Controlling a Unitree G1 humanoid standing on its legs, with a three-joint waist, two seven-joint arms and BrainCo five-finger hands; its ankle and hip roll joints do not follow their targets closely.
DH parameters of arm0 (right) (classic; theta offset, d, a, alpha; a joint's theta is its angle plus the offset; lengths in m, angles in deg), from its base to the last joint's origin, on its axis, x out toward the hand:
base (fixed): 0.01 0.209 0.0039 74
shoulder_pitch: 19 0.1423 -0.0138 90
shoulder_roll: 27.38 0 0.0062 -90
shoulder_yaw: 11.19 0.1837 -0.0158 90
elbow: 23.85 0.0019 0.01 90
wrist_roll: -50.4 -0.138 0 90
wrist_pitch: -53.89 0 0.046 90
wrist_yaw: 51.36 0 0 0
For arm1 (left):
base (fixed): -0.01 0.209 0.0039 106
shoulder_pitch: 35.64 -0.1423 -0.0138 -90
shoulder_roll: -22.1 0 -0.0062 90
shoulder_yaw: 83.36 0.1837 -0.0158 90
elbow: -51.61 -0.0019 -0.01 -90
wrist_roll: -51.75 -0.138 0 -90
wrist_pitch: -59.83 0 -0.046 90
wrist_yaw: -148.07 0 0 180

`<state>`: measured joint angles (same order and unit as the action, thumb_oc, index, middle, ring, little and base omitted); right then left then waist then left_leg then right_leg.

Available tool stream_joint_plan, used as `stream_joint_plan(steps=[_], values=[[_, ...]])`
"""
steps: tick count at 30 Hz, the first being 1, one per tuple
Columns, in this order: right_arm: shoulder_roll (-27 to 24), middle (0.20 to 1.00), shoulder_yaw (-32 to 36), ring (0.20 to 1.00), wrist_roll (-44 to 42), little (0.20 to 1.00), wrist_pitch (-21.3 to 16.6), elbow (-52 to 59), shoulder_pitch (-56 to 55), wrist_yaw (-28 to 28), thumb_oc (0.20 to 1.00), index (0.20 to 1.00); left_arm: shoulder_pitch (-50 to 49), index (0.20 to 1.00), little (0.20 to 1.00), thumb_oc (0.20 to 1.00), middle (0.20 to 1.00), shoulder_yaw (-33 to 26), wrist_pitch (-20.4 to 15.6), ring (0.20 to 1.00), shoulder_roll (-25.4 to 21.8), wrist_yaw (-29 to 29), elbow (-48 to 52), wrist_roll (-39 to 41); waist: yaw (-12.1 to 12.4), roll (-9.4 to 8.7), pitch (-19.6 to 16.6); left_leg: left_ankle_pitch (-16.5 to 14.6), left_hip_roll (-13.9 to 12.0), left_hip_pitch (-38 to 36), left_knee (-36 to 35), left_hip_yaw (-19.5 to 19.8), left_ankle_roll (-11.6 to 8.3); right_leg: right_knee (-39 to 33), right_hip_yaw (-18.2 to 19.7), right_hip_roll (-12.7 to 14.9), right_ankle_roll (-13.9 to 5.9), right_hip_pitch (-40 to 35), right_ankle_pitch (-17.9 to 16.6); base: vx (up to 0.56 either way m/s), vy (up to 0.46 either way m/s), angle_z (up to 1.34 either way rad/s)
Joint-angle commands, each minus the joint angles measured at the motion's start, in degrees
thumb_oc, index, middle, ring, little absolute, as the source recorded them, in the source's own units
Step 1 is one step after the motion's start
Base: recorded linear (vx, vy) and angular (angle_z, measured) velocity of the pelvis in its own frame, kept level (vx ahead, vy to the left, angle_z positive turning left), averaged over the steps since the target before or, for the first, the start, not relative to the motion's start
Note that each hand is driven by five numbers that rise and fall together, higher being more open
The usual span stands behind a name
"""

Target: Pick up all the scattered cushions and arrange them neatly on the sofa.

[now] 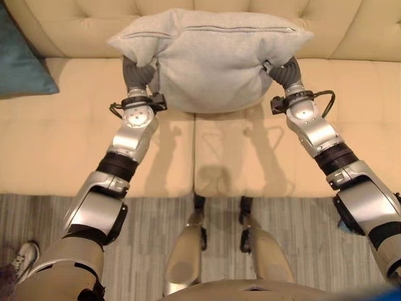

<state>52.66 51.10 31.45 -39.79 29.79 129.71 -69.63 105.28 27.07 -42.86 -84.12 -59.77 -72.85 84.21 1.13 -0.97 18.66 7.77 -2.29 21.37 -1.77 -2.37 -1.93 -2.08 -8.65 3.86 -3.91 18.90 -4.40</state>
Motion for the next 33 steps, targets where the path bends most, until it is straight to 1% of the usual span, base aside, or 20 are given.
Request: stream_joint_plan(steps=[1,3,8,9,10,11,12,15,16,17,18,19,20,22,23,24,25,28,29,33], values=[[1.50,0.200,-2.20,0.200,-0.73,0.200,-5.59,2.49,10.92,0.02,0.200,0.200,10.81,0.200,0.200,0.200,0.200,0.83,-5.95,0.200,-4.62,-0.68,0.30,-2.97,1.22,-4.27,-1.61,-3.78,1.00,0.77,3.86,0.85,-2.56,1.81,5.41,2.17,-5.72,2.13,-2.67,0.00,0.000,0.00],[1.10,0.200,-4.24,0.200,-0.31,0.200,-5.63,0.60,14.12,0.13,0.200,0.200,12.61,0.200,0.200,0.200,0.200,1.31,-5.93,0.200,-5.81,-0.55,-2.20,-2.37,1.71,-4.55,-0.81,-3.34,0.85,2.64,3.77,1.35,-2.81,1.45,5.42,1.94,-5.74,3.88,-3.28,0.00,-0.015,0.00],[0.68,0.200,-6.43,0.200,0.06,0.200,-5.23,-2.34,16.94,0.43,0.200,0.200,14.43,0.200,0.200,0.200,0.200,1.92,-5.92,0.200,-6.55,0.23,-5.03,-0.99,2.00,-4.86,-0.45,-2.68,0.75,4.48,3.51,2.08,-3.15,0.70,5.25,1.59,-5.67,5.20,-3.74,0.02,-0.025,0.10],[0.31,0.401,-7.73,0.401,0.33,0.401,-4.93,-4.89,18.63,0.42,0.401,0.401,16.54,1.000,1.000,1.000,1.000,2.96,-5.59,1.000,-7.45,0.25,-7.40,-0.94,2.27,-4.95,-0.04,-2.80,0.68,4.98,3.59,2.47,-3.27,0.54,5.22,1.39,-5.68,5.39,-3.54,0.02,-0.031,0.08],[0.29,0.495,-7.71,0.495,0.31,0.495,-4.96,-4.95,18.77,0.43,0.495,0.495,16.73,1.000,1.000,1.000,1.000,3.01,-5.63,1.000,-7.49,0.30,-7.51,-0.89,2.22,-5.01,-0.04,-2.50,0.75,5.22,3.55,2.48,-3.25,0.51,5.22,1.46,-5.68,5.61,-3.76,0.01,-0.036,0.04],[0.17,0.730,-8.70,0.730,0.57,0.730,-4.82,-5.99,20.12,0.49,0.730,0.730,17.83,1.000,1.000,1.000,1.000,3.60,-5.34,1.000,-8.24,0.32,-8.53,-1.26,2.37,-5.03,0.33,-2.32,0.75,5.62,3.56,2.85,-3.33,0.58,5.23,1.40,-5.68,6.00,-3.77,0.01,-0.033,-0.01],[-0.28,1.000,-9.61,1.000,0.49,1.000,-4.66,-7.08,21.72,0.53,1.000,1.000,18.90,1.000,1.000,1.000,1.000,3.76,-5.39,1.000,-8.99,0.50,-9.66,-0.74,2.67,-4.87,0.77,-2.45,0.78,5.82,3.52,3.59,-3.38,0.76,5.26,1.18,-5.51,6.25,-3.47,0.01,-0.032,-0.02],[-0.91,1.000,-10.66,1.000,0.18,1.000,-4.58,-9.24,23.34,0.62,1.000,1.000,20.27,1.000,1.000,1.000,1.000,4.15,-5.41,1.000,-10.27,1.11,-11.34,0.18,2.88,-4.77,1.17,-1.97,0.85,6.24,3.20,3.94,-3.48,0.89,5.27,1.26,-5.48,6.83,-3.57,0.01,-0.015,-0.02],[-1.45,1.000,-11.22,1.000,0.19,1.000,-4.27,-10.05,24.03,0.84,1.000,1.000,20.49,1.000,1.000,1.000,1.000,4.40,-5.22,1.000,-11.03,1.58,-11.98,0.29,3.02,-4.58,1.29,-2.18,0.85,6.04,3.13,4.03,-3.53,0.96,5.28,1.13,-5.46,6.65,-3.28,0.02,0.000,-0.04],[-2.70,1.000,-12.38,1.000,0.12,1.000,-4.10,-11.51,25.31,1.03,1.000,1.000,21.18,1.000,1.000,1.000,1.000,4.77,-5.10,1.000,-12.94,2.23,-13.37,0.91,3.26,-4.39,1.72,-1.60,0.99,6.41,2.84,4.41,-3.63,0.96,5.29,1.09,-5.41,7.17,-3.58,0.00,0.000,0.00],[-2.71,1.000,-12.40,1.000,0.08,1.000,-4.12,-11.58,25.42,1.05,1.000,1.000,21.30,1.000,1.000,1.000,1.000,4.80,-5.13,1.000,-12.96,2.29,-13.46,0.97,3.23,-4.39,1.72,-1.54,1.00,6.48,2.81,4.44,-3.63,0.96,5.27,1.10,-5.41,7.25,-3.60,0.00,0.000,0.00],[-3.70,1.000,-12.90,1.000,0.23,1.000,-3.94,-12.49,25.85,1.38,1.000,1.000,21.37,1.000,1.000,1.000,1.000,4.72,-4.91,1.000,-13.92,2.67,-14.47,1.33,3.25,-4.31,1.81,-1.45,1.00,6.46,2.58,4.56,-3.70,0.92,5.29,1.06,-5.37,7.26,-3.61,0.00,0.000,0.00],[-5.35,1.000,-14.07,1.000,0.50,1.000,-3.56,-13.83,26.46,1.71,1.000,1.000,21.62,1.000,1.000,1.000,1.000,5.17,-4.50,1.000,-16.07,3.33,-16.30,1.23,3.41,-4.01,2.00,-1.28,0.85,6.09,1.87,4.66,-3.84,0.88,5.22,0.98,-5.41,7.17,-3.35,0.00,0.000,0.00],[-7.17,1.000,-14.69,1.000,0.23,1.000,-3.56,-14.67,27.27,2.06,1.000,1.000,21.71,1.000,1.000,1.000,1.000,5.39,-4.17,1.000,-18.07,4.24,-18.39,1.64,3.44,-3.78,1.91,-0.32,0.94,6.18,0.71,4.83,-4.03,0.52,5.14,0.94,-5.43,7.34,-3.62,0.01,0.003,0.03],[-9.56,1.000,-15.44,1.000,-0.21,1.000,-3.46,-15.91,28.06,2.43,1.000,1.000,21.29,1.000,1.000,1.000,1.000,5.12,-4.11,1.000,-19.77,5.05,-20.05,2.39,3.58,-3.62,1.84,0.42,0.89,5.96,-0.54,4.99,-4.33,0.06,5.03,0.84,-5.51,7.33,-3.75,0.01,0.004,0.05],[-9.57,1.000,-15.49,1.000,-0.26,1.000,-3.50,-15.98,28.14,2.47,1.000,1.000,21.37,1.000,1.000,1.000,1.000,5.13,-4.16,1.000,-19.77,5.14,-20.15,2.45,3.54,-3.58,1.80,0.56,0.89,5.96,-0.72,5.03,-4.34,0.02,4.98,0.84,-5.50,7.38,-3.78,0.03,-0.005,0.04],[-10.81,1.000,-15.52,1.000,-0.48,1.000,-3.58,-16.28,28.22,2.50,1.000,1.000,20.72,1.000,1.000,1.000,1.000,4.77,-4.13,1.000,-20.68,5.42,-20.47,2.46,3.66,-3.43,1.89,0.69,0.81,5.43,-1.35,5.04,-4.57,-0.12,4.83,0.75,-5.53,7.10,-3.62,0.01,-0.004,0.06],[-13.98,1.000,-15.63,1.000,-0.62,1.000,-3.68,-15.85,28.33,2.39,1.000,1.000,17.56,1.000,1.000,1.000,1.000,2.18,-4.85,1.000,-22.13,5.64,-19.12,3.30,3.88,-3.26,1.94,1.48,0.92,5.45,-2.30,5.01,-4.90,-0.38,4.44,0.70,-5.65,7.45,-3.81,0.01,-0.001,0.07],[-15.99,1.000,-15.68,1.000,-0.42,1.000,-3.73,-15.36,28.43,2.44,1.000,1.000,13.93,1.000,1.000,1.000,1.000,-0.64,-5.58,1.000,-23.27,5.84,-18.47,4.11,4.33,-3.43,1.98,1.44,0.93,5.34,-2.37,4.91,-4.92,-0.65,4.45,0.62,-5.64,7.41,-3.89,0.01,0.004,0.07],[-18.46,1.000,-15.53,1.000,-0.45,1.000,-4.23,-14.30,28.82,2.02,1.000,1.000,7.23,1.000,1.000,1.000,1.000,-5.85,-5.79,1.000,-23.89,6.59,-18.44,6.01,4.62,-3.41,2.27,1.39,0.93,5.04,-2.30,4.74,-5.05,-0.97,4.81,0.58,-5.58,7.20,-3.97,0.00,0.001,0.01]])
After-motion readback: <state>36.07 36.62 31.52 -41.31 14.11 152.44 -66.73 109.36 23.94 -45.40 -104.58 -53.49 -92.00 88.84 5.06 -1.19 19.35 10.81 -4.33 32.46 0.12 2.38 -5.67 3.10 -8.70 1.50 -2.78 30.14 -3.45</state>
